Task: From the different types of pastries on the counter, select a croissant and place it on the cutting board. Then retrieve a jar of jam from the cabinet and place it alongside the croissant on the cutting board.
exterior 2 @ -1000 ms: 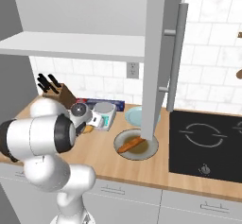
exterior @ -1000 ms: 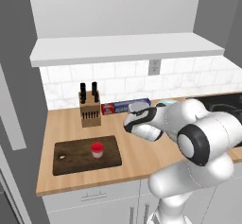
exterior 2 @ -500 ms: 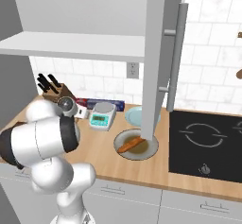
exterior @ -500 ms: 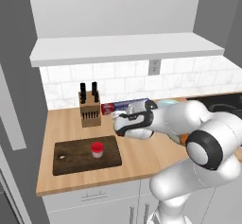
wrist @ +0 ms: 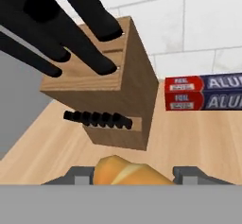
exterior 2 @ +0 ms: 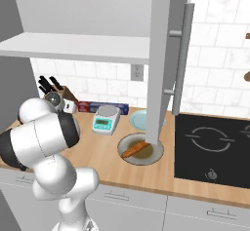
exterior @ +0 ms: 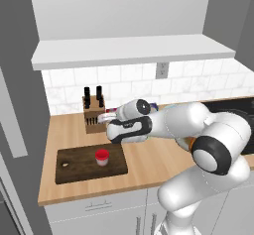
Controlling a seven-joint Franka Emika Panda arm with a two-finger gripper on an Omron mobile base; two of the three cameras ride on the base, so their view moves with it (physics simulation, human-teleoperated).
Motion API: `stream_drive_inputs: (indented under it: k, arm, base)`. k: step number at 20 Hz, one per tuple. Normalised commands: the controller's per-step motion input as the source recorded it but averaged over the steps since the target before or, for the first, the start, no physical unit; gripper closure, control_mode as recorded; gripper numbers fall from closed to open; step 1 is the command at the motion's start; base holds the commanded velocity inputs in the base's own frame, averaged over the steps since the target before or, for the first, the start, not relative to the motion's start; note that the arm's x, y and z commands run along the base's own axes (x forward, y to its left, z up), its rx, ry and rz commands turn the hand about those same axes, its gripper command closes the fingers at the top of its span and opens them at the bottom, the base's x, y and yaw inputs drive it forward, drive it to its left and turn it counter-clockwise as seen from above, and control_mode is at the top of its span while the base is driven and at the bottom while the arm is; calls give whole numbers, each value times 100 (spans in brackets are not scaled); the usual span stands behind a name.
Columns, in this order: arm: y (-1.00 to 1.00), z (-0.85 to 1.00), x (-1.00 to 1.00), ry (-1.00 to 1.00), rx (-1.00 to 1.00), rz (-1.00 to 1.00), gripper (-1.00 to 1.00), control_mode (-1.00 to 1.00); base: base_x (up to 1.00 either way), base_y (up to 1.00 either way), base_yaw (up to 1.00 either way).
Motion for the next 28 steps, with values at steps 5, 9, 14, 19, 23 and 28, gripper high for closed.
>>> stream_drive_inputs:
  k: [5, 9, 14, 19, 23, 28]
  arm:
    - [84, 51, 12, 1, 0, 11, 100, -100]
    - [97, 4, -1, 4, 0, 13, 100, -100]
    - [77, 0, -14, 4, 0, 19, 100, -100]
    - [44, -23, -41, 1, -9, 19, 100, -100]
    - [50, -15, -17, 0, -10, 18, 100, -100]
    - [35, -20, -15, 9, -13, 19, 100, -100]
  base:
    - [0, 0, 0]
    - [0, 0, 0]
    - [0, 0, 0]
    - [0, 0, 0]
    - [0, 0, 0]
    - [0, 0, 0]
